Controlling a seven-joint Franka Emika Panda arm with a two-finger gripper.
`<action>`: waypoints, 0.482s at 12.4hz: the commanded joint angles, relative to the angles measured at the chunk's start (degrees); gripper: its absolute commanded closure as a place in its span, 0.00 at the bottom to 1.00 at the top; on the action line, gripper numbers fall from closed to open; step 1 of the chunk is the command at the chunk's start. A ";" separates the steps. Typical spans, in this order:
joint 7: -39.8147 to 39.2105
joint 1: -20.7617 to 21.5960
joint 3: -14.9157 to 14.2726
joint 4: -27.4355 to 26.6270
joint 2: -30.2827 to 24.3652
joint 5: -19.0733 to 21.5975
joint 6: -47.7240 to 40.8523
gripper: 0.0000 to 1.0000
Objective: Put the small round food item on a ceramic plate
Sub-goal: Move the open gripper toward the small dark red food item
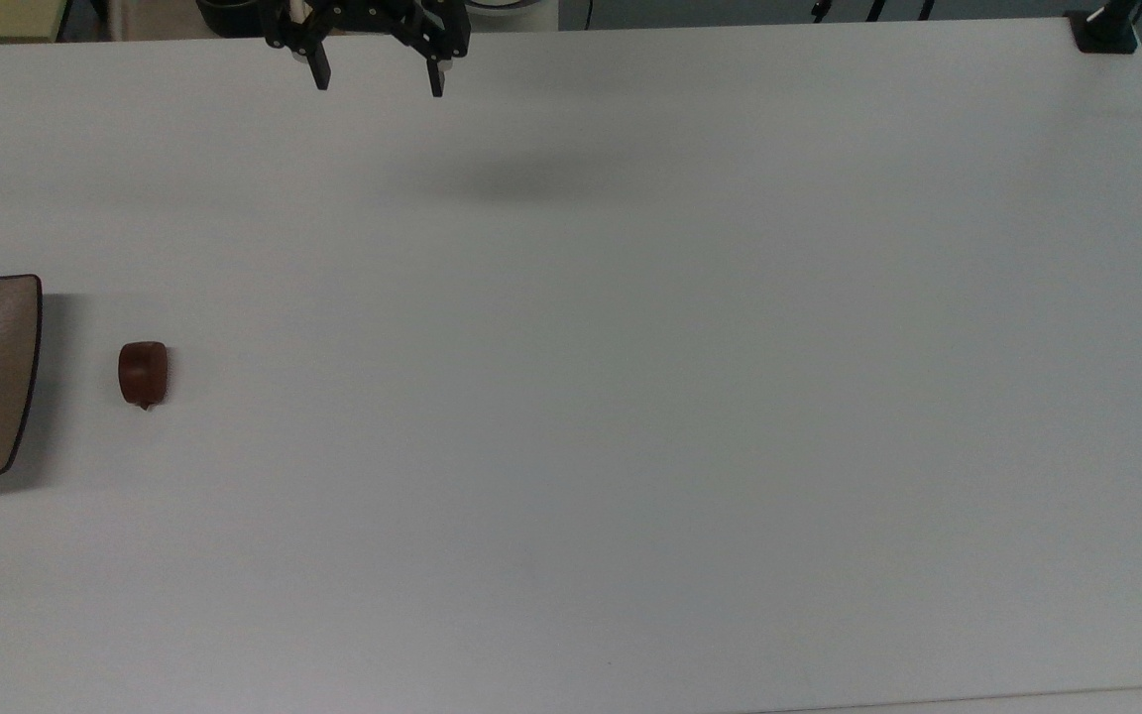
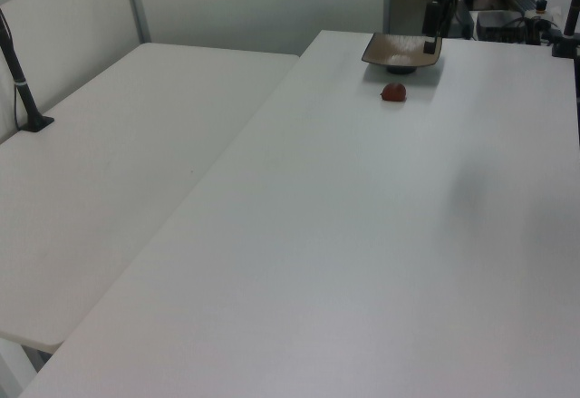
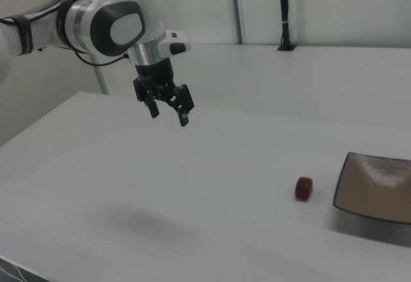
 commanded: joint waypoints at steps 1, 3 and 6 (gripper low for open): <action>0.19 0.87 0.41 -0.71 -0.34 0.25 1.33 0.00; 0.02 0.95 0.42 -0.88 -0.42 0.08 1.33 0.00; 0.10 0.95 0.42 -1.06 0.10 -0.01 1.33 0.00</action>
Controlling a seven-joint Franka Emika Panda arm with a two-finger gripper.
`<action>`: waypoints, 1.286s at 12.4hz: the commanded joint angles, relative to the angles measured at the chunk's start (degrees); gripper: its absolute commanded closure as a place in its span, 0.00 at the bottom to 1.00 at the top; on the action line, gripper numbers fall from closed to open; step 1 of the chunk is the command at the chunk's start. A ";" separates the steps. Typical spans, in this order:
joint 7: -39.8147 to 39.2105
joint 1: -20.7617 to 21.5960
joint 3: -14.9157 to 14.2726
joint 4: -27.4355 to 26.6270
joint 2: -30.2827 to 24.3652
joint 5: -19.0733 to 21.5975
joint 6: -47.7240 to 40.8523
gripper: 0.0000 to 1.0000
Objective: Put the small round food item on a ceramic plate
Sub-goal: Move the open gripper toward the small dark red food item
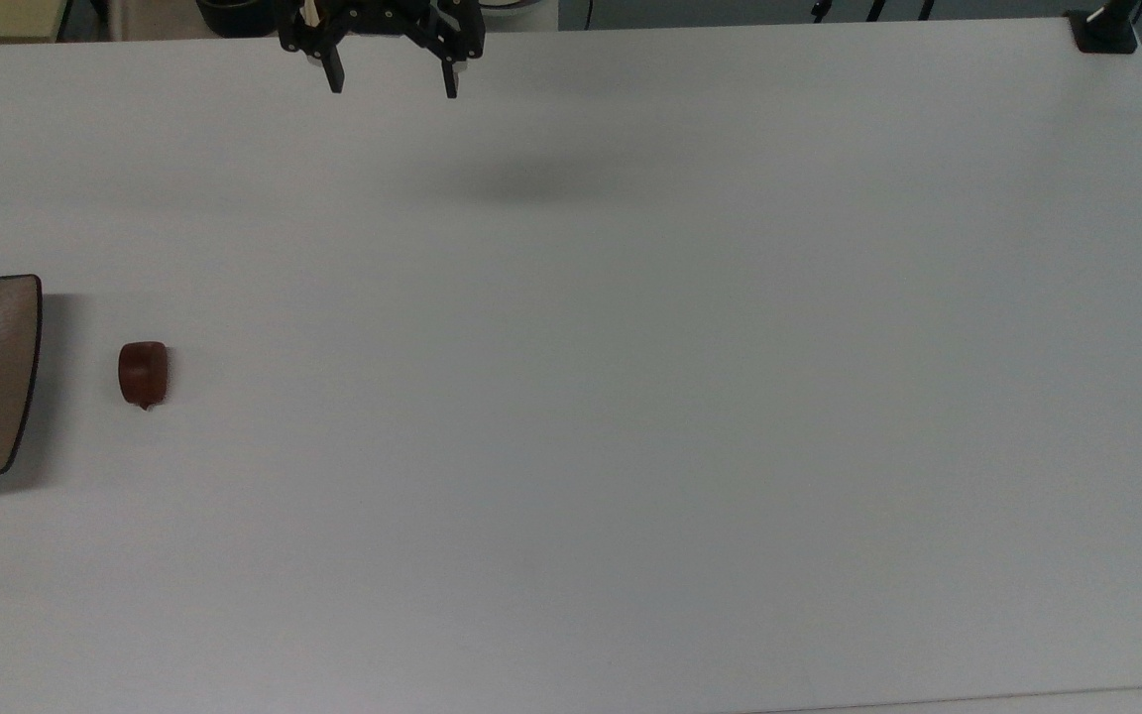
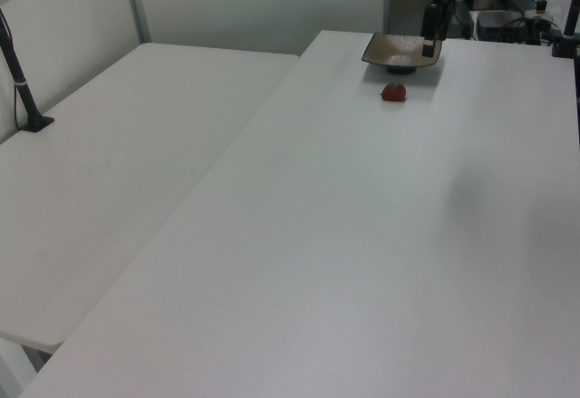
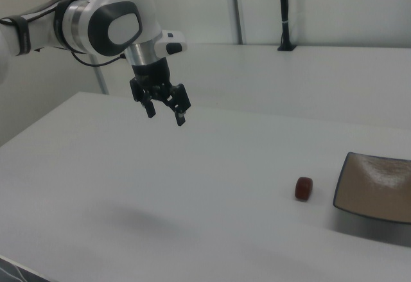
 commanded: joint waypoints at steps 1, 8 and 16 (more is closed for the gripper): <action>0.12 0.44 -0.18 -1.01 -0.03 -0.01 1.32 0.00; 0.65 -0.79 -0.44 -1.09 -0.03 -0.01 7.38 0.00; 0.04 -4.91 -3.52 -1.27 5.40 -7.30 21.41 0.00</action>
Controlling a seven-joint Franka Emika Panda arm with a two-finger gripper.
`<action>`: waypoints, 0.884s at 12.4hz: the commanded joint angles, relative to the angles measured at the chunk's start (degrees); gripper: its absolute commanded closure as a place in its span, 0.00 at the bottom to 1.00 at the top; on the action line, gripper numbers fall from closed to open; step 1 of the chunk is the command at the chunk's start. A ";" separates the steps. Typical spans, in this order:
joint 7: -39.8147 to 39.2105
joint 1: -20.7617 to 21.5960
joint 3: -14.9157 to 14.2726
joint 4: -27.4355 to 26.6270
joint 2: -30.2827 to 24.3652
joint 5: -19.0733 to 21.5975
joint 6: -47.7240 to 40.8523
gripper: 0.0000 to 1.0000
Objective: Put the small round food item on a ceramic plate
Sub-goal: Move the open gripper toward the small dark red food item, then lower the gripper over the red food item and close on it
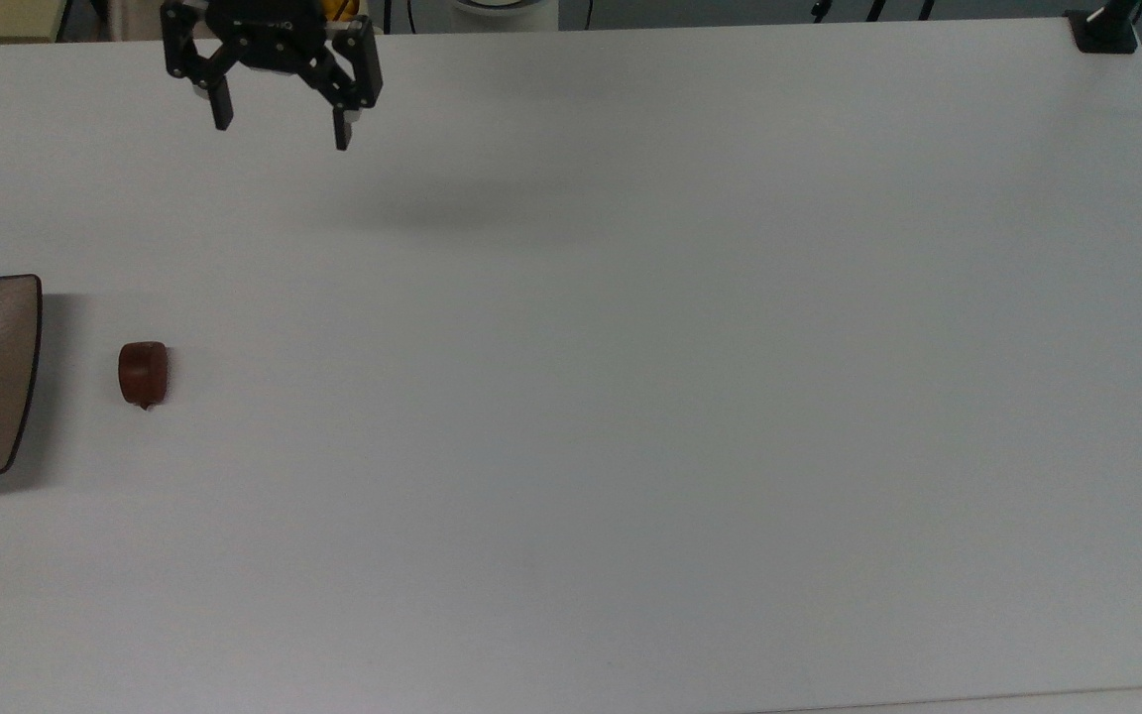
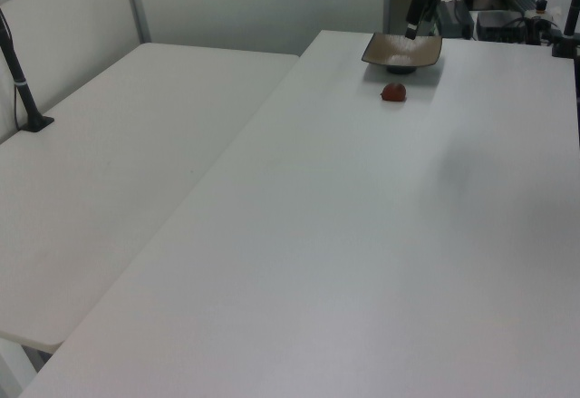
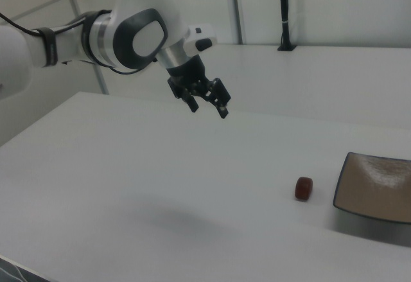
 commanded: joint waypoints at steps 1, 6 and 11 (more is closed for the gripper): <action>0.02 -2.56 -1.08 -0.67 4.68 -2.40 8.89 0.00; -2.60 -5.01 -3.28 -0.49 12.50 -2.75 17.34 0.00; -4.54 -8.35 -3.46 -0.05 20.06 -2.57 26.80 0.00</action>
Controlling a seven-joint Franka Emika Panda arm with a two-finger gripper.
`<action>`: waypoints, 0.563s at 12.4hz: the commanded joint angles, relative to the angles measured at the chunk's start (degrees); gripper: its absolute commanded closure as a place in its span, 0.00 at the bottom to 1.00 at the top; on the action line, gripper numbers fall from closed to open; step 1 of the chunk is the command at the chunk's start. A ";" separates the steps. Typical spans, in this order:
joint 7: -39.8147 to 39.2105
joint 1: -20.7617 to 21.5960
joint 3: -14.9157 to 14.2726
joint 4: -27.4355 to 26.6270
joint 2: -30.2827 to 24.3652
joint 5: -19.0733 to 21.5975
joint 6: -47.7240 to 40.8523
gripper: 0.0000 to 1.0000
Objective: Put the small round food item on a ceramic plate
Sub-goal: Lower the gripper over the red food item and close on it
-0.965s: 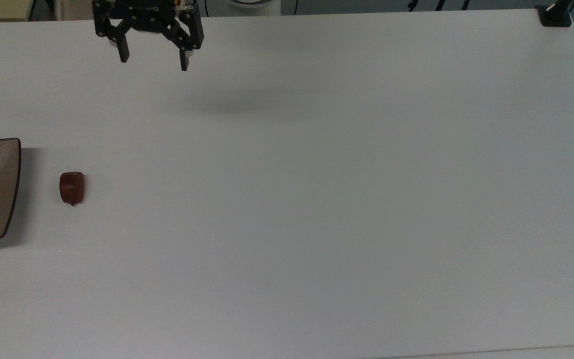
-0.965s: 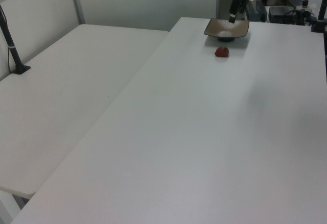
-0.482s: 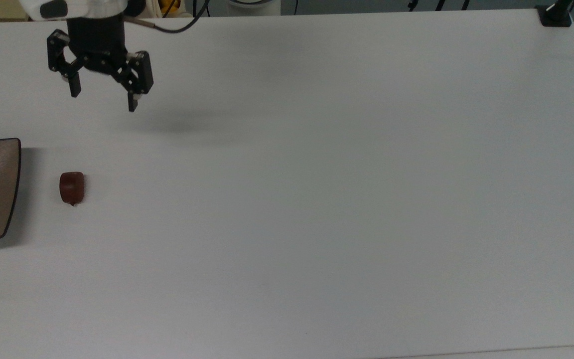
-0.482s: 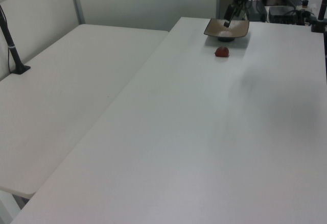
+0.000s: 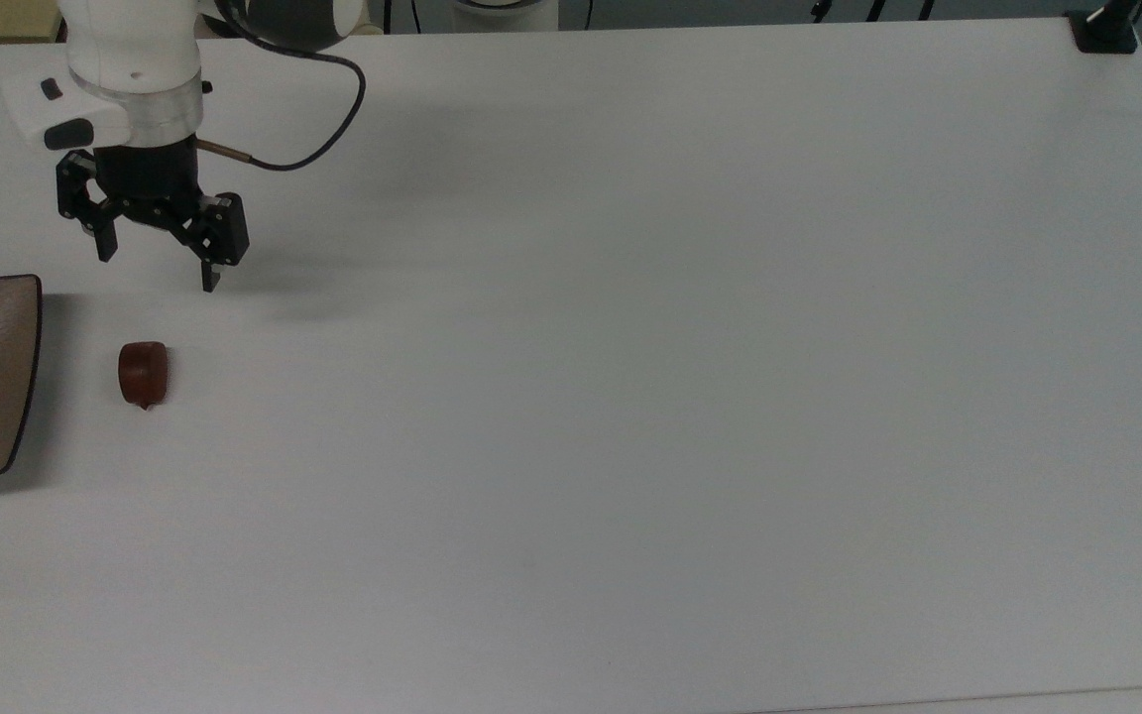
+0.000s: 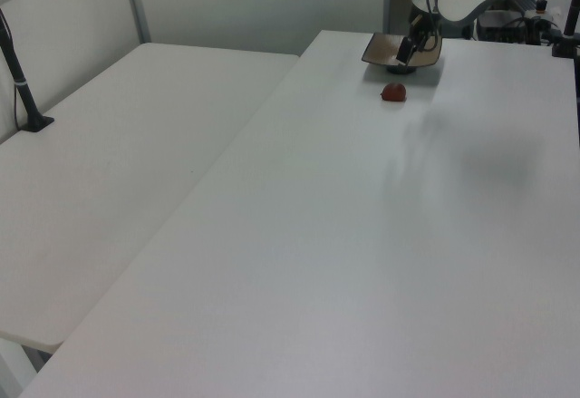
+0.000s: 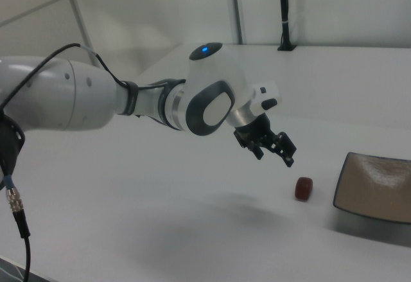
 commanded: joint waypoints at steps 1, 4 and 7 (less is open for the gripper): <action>-1.83 -1.18 -0.47 0.65 5.16 -0.33 9.61 0.00; -1.84 -1.71 -0.38 2.84 8.58 -0.59 10.61 0.00; -1.75 -2.41 -0.21 7.42 13.52 -0.24 10.96 0.00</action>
